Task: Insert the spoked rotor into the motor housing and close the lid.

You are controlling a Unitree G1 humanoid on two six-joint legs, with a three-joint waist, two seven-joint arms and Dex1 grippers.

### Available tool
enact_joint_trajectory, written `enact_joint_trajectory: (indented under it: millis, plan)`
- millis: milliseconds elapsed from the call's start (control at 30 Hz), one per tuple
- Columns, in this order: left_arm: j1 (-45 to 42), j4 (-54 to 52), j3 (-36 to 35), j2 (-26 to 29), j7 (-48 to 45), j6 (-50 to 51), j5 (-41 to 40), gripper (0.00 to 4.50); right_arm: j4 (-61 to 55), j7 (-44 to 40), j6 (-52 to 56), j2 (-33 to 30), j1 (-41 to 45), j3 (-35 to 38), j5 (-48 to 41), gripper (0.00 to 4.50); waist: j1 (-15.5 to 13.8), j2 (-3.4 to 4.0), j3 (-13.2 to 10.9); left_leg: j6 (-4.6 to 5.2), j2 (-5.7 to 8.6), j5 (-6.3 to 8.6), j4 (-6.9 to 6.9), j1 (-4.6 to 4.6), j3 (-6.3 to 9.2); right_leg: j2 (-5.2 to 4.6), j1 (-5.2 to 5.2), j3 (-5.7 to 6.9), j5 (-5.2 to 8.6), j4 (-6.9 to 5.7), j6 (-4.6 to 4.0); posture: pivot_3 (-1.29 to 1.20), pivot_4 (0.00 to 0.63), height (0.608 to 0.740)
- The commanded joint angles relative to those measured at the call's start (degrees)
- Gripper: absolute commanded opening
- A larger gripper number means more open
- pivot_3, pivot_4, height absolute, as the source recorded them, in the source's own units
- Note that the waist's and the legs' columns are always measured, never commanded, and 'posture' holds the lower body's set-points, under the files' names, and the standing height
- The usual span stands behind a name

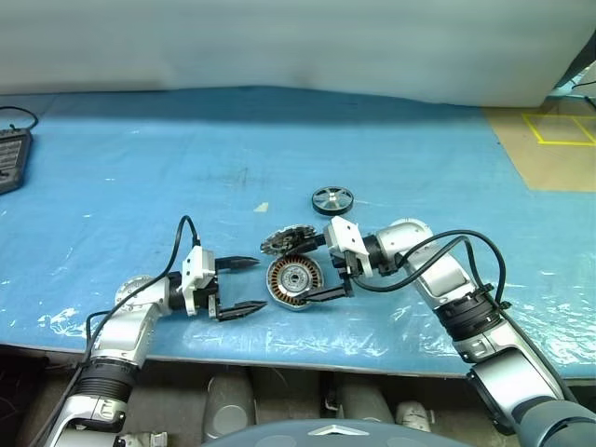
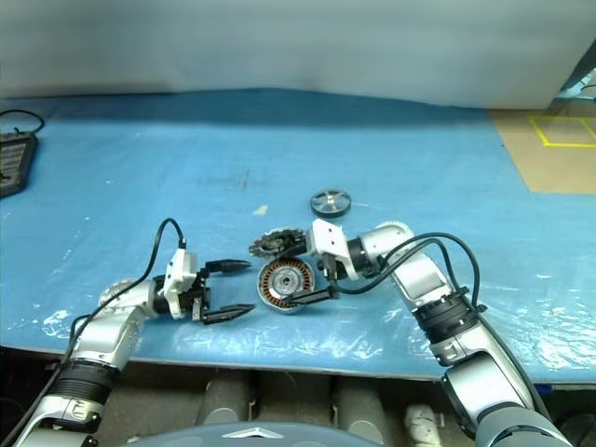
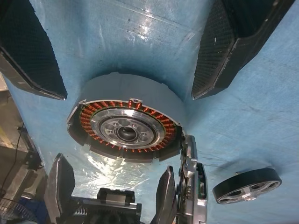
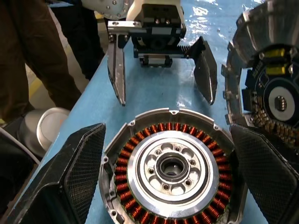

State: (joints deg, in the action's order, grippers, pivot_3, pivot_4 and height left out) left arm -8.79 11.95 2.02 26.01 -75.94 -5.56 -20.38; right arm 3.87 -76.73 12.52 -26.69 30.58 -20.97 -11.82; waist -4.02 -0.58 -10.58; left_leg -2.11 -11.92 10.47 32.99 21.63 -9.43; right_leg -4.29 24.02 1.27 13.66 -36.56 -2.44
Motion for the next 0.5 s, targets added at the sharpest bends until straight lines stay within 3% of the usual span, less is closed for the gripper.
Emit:
enact_joint_trajectory:
  millis: [33,367,400,500]
  plan:
    - [0.08,-2.25,-0.12,0.6,0.2,0.12,-1.18,4.5,-2.31,-0.47,1.69,-0.1,1.1,1.02,-2.04,3.88,0.0,0.0,0.0,0.0,0.0,0.0,0.0,0.0,0.0,0.0,0.0,0.0,0.0,0.0,0.0,0.0,0.15,0.74]
    - [0.38,-2.67,-0.11,0.5,0.39,0.2,-1.29,4.5,0.91,0.69,0.25,0.17,2.15,0.32,0.64,0.31,0.01,0.0,0.0,-0.01,0.0,0.0,0.0,0.0,0.0,0.0,0.0,0.0,0.0,0.0,0.0,0.0,0.15,0.74]
    - [0.4,-2.68,-0.1,0.5,0.38,0.21,-1.32,4.5,1.06,0.7,0.04,0.17,2.22,0.26,0.81,0.04,0.01,0.0,0.0,-0.01,0.0,0.0,0.0,0.0,0.0,0.0,0.0,0.0,0.0,0.0,0.0,0.0,0.15,0.74]
    - [0.44,-2.74,-0.07,0.49,0.4,0.27,-1.33,4.5,1.48,0.61,-0.89,0.05,2.39,-0.14,1.72,0.04,0.01,0.0,0.0,-0.01,0.0,0.0,0.0,0.0,0.0,0.0,0.0,0.0,0.0,0.0,0.0,0.0,0.15,0.74]
